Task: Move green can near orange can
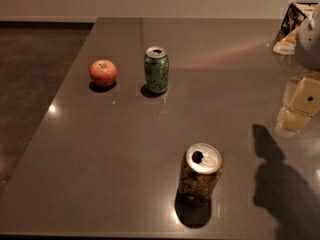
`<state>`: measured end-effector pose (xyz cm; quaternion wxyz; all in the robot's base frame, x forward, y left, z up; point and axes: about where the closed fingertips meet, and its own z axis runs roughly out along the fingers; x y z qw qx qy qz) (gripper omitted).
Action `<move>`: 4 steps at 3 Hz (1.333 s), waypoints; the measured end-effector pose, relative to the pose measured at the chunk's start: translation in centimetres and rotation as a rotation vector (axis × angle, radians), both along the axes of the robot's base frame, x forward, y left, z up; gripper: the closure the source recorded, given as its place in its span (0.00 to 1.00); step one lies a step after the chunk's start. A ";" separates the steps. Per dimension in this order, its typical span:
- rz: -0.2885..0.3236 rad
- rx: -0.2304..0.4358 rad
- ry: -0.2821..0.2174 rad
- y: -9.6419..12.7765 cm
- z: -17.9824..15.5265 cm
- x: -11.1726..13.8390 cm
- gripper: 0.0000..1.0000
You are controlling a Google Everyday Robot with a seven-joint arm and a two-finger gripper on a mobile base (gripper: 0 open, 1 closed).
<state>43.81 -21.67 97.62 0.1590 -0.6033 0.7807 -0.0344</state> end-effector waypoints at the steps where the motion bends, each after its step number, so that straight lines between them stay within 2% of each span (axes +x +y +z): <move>1: 0.000 0.000 0.000 0.0 0.0 0.0 0.00; 2: -0.022 0.010 0.007 0.5 -0.1 1.7 0.00; 4: -0.117 0.132 0.008 3.1 -1.1 10.5 0.00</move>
Offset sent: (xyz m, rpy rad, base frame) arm 0.0452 0.0120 -0.0080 0.0248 0.0401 -0.0608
